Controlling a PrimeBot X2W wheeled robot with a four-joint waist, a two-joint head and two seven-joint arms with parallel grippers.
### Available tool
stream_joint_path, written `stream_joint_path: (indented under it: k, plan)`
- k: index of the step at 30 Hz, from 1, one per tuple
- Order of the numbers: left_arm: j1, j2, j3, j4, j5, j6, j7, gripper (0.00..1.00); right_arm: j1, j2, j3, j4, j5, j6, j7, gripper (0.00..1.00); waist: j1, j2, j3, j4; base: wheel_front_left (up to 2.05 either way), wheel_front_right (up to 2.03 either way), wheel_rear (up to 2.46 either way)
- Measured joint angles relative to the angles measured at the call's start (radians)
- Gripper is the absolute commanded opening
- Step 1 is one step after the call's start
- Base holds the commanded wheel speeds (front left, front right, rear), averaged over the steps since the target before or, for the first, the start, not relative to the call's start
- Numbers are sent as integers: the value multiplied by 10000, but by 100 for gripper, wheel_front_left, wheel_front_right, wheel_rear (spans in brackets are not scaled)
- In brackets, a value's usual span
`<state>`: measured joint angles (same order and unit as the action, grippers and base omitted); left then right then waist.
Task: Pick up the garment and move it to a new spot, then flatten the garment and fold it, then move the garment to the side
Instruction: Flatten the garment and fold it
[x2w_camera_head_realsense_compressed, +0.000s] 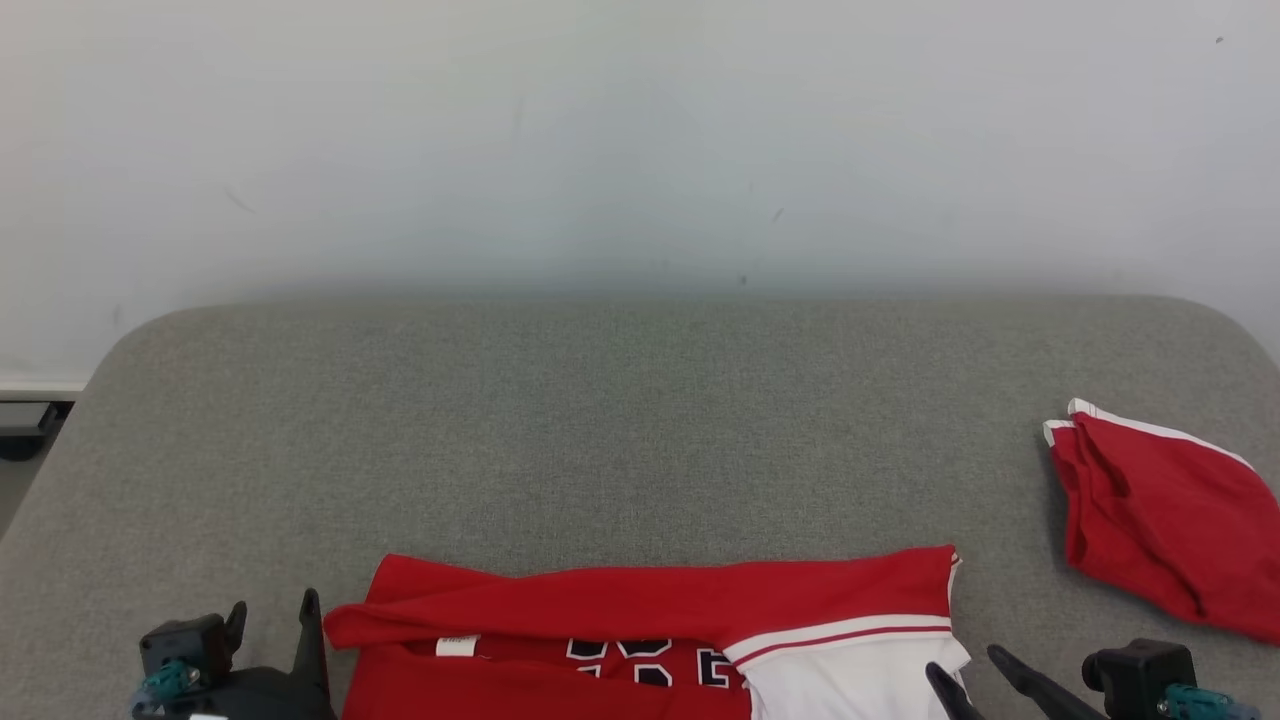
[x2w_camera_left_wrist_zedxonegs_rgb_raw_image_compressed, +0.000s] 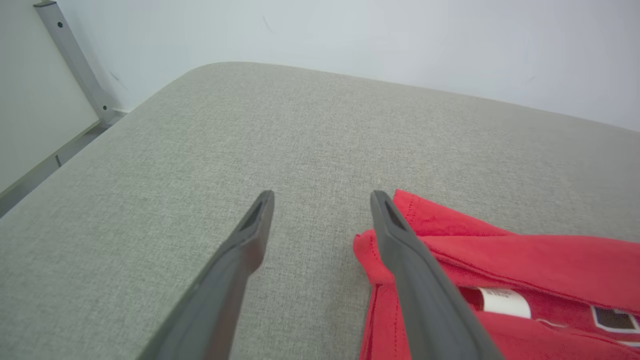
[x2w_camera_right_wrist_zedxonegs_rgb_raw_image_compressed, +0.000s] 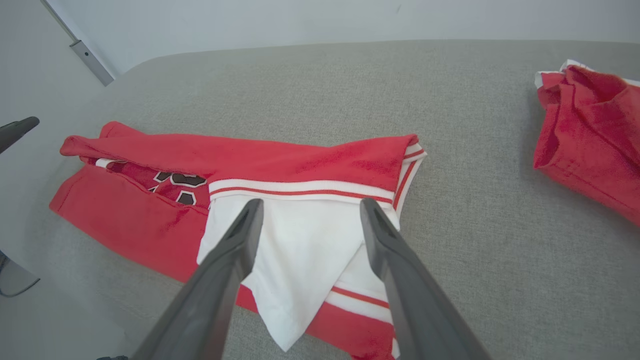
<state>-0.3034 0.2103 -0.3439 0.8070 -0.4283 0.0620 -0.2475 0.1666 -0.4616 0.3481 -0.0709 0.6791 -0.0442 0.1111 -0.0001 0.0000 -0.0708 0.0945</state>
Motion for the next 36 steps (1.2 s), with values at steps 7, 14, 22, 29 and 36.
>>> stream_joint_path:
  k: [7, 14, 22, 29, 36]
  plan:
    - [791, 59, -52, -1467, 282, 10, -27, 100, -140, 644, -326, 82, -282, -464, -828, 100, 0, 0, -390, 56, 0, 0, 0]
    - [1695, 86, -105, -3143, 382, 6, -29, 100, -179, 1290, -779, 485, -533, -708, -1707, 100, 0, -1, -764, 43, 0, 0, 0]
    - [2544, 151, -157, -4521, 405, 88, -29, 100, -289, 1670, -1927, 1024, -644, -792, -2679, 100, 0, -1, -994, -188, 0, 0, 0]
    - [2976, 399, -130, -5204, 414, 184, 12, 100, -337, 1561, -1785, 1108, -529, -681, -2700, 100, 0, -1, -966, -457, 0, 0, 0]
    - [3126, 470, -174, -5695, 510, 270, 372, 100, -351, 1003, -1296, 1248, -474, 169, -2424, 100, 0, 0, -846, -687, 0, 0, 0]
